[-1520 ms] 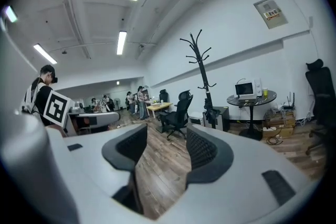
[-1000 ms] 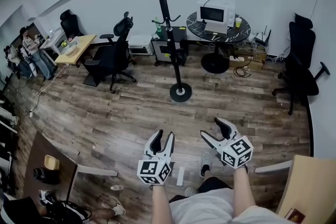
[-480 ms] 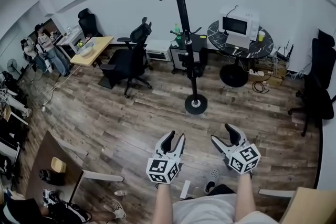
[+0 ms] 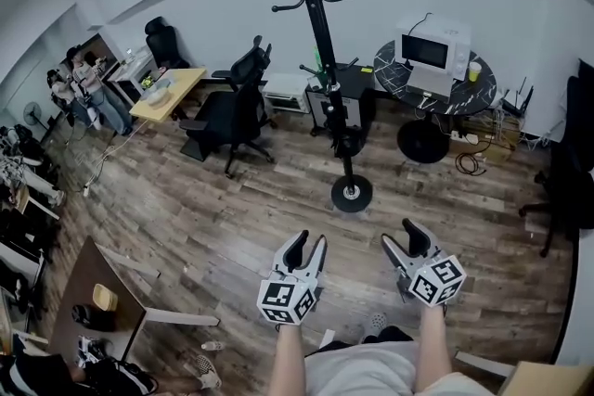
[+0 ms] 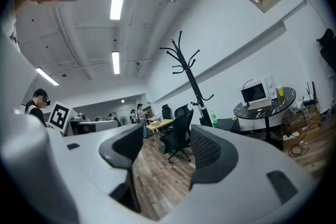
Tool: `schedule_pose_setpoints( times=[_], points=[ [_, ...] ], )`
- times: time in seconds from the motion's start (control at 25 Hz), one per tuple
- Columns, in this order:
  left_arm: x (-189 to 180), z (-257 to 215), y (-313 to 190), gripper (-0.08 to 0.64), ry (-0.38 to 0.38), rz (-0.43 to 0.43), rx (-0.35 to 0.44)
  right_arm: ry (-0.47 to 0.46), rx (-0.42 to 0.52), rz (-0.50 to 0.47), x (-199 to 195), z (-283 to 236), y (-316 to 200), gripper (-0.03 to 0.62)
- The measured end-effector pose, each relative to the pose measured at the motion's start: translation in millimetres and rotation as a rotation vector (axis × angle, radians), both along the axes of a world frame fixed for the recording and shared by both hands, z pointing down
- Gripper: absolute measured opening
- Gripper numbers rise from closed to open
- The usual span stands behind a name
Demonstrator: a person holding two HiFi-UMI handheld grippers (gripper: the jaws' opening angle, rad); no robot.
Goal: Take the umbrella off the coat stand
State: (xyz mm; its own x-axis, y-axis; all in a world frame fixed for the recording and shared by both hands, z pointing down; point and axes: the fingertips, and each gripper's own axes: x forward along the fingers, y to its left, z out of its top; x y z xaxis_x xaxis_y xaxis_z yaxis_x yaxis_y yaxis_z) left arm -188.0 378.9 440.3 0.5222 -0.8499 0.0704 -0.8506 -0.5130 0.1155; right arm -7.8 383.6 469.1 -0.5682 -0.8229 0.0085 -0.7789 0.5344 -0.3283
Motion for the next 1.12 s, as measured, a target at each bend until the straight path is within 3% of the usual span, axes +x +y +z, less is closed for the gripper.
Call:
schedule_pose_setpoints(
  times=[0.44, 0.8, 1.12],
  points=[
    [32, 25, -39, 0.163, 0.011, -0.016, -0.049, -0.046, -0.049, -0.001, 40, 21, -38, 0.288],
    [17, 48, -65, 0.164, 0.013, -0.051, -0.105, -0.039, -0.1, -0.001, 41, 39, -73, 0.287],
    [-5, 48, -145, 0.164, 0.064, -0.075, -0.09, 0.015, -0.084, 0.002, 28, 35, -139, 0.282]
  ],
)
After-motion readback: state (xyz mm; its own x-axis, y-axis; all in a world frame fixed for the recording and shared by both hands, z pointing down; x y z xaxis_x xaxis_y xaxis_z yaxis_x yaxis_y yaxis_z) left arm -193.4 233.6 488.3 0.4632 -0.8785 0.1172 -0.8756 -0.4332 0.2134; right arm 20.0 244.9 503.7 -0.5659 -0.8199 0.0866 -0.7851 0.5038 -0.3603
